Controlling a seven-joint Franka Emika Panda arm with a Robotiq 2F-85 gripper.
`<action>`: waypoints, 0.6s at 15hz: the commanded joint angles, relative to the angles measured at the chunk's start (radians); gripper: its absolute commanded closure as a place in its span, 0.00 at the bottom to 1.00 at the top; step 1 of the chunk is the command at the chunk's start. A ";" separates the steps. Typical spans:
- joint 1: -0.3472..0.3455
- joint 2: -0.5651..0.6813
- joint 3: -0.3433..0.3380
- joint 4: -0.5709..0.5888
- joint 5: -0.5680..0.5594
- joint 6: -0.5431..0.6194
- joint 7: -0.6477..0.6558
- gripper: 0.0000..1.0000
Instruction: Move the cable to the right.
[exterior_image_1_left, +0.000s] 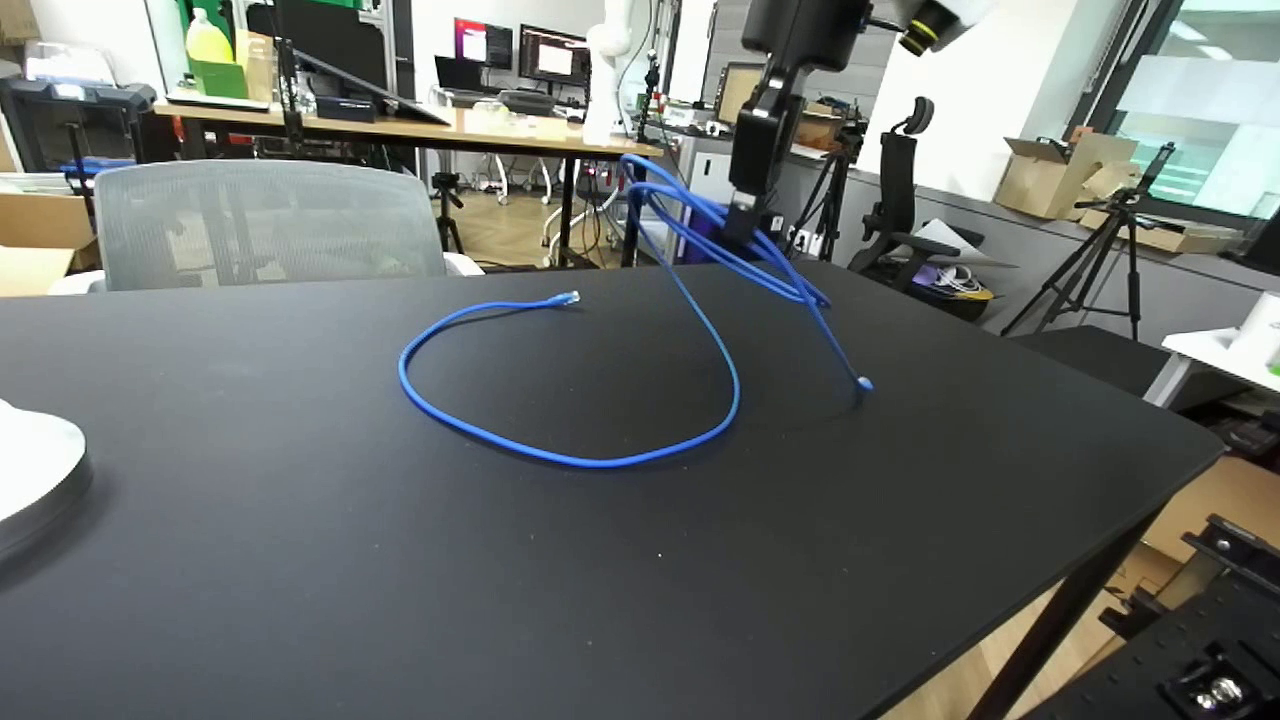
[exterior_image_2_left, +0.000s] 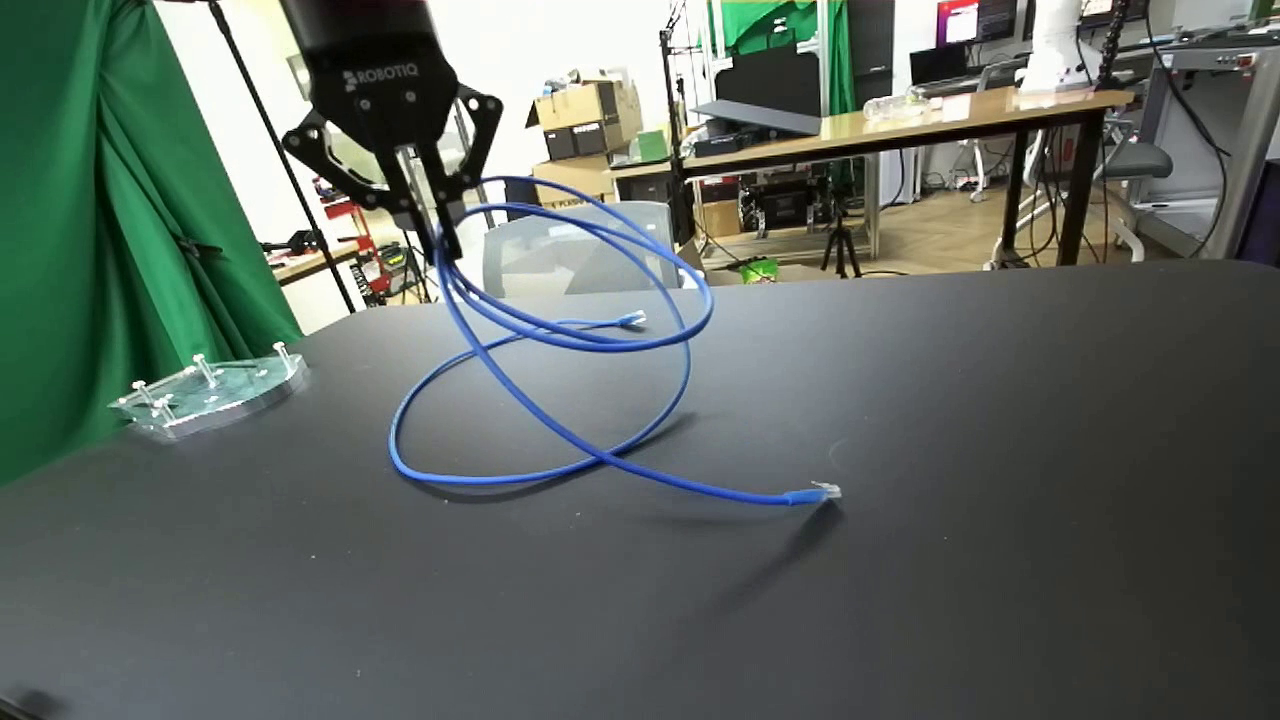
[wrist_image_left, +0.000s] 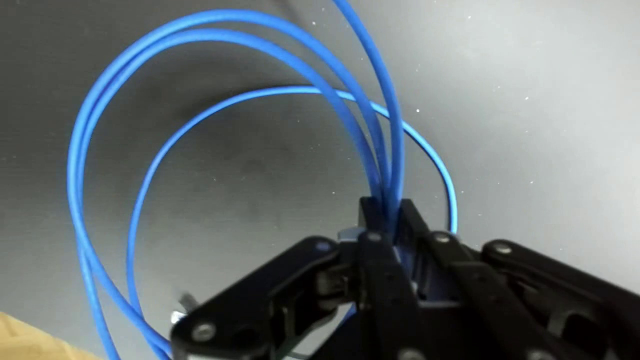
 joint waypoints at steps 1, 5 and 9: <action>-0.006 0.029 -0.076 0.023 0.005 0.003 0.106 0.97; -0.040 0.143 -0.147 0.116 0.037 0.036 0.161 0.97; -0.089 0.260 -0.166 0.225 0.150 0.056 0.188 0.97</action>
